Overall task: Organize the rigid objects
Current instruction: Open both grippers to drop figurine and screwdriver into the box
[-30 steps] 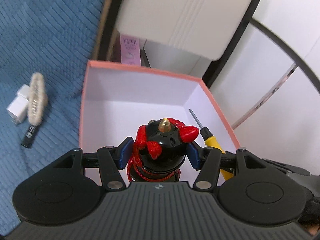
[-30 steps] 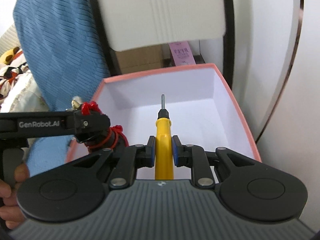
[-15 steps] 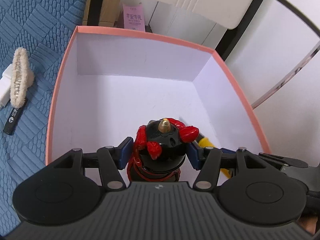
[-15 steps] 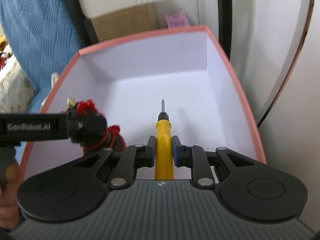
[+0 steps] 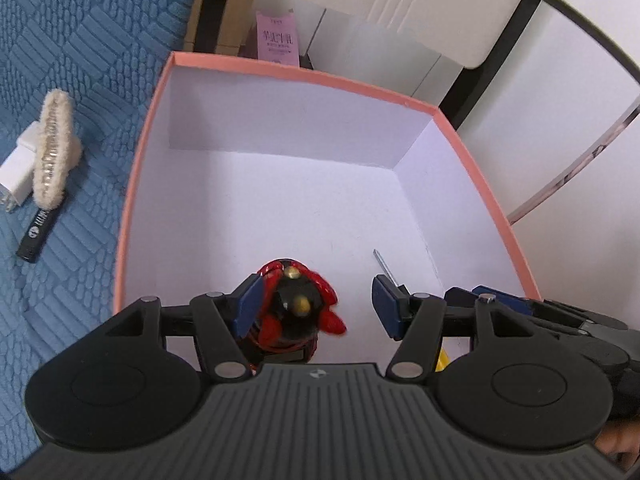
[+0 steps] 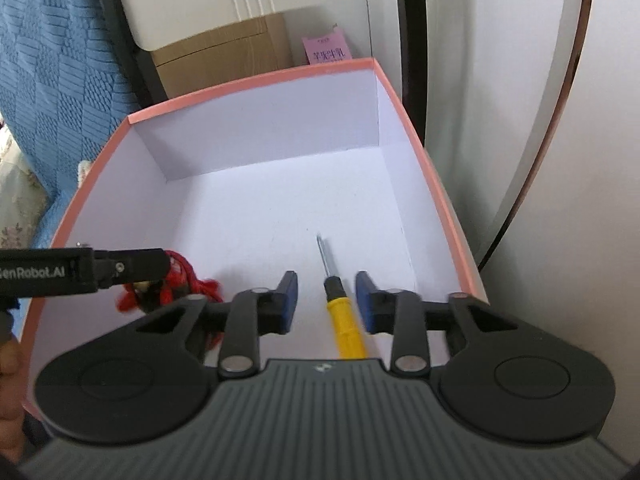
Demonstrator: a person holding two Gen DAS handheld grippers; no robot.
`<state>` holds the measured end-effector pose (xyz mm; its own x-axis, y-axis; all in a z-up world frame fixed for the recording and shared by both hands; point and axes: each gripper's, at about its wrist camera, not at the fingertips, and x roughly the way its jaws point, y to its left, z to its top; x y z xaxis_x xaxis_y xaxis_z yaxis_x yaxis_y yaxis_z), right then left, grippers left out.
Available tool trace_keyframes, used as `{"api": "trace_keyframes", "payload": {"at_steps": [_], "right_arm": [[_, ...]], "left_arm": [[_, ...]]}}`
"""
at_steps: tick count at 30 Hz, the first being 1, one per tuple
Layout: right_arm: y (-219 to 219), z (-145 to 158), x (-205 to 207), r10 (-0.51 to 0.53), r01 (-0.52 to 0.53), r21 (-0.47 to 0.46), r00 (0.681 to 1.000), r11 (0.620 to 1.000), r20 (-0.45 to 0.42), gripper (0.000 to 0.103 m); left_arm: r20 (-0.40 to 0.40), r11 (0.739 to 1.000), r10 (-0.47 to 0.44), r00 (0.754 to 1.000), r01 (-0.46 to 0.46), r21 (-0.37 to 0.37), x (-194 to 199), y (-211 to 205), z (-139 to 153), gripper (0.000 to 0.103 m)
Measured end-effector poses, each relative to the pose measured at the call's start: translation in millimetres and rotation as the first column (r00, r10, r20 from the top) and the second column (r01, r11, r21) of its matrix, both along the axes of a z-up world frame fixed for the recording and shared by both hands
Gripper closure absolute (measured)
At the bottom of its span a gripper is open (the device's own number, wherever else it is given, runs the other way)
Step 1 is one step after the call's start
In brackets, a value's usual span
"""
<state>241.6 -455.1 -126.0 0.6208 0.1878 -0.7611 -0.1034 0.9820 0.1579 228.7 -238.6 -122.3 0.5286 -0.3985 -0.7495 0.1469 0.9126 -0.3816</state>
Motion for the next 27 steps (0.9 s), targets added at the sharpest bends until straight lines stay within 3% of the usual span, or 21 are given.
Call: {"api": "trace_keyframes", "payload": {"at_steps": [12,27], "right_arm": [[12.9,54.9,-39.2,-0.023,0.019,0.037,0.995,0.999,0.093,0.068],[71.2,120.2,-90.8,0.039,-0.050,0.040,0.972,0.998,0.233,0.068]], "left_arm": [[0.122,0.999,0.017,0.992,-0.013,-0.030,-36.2,32.0,60.4,0.038],[0.267,0.996,0.078,0.961,-0.066,-0.054,-109.2,108.6,131.2,0.038]]}}
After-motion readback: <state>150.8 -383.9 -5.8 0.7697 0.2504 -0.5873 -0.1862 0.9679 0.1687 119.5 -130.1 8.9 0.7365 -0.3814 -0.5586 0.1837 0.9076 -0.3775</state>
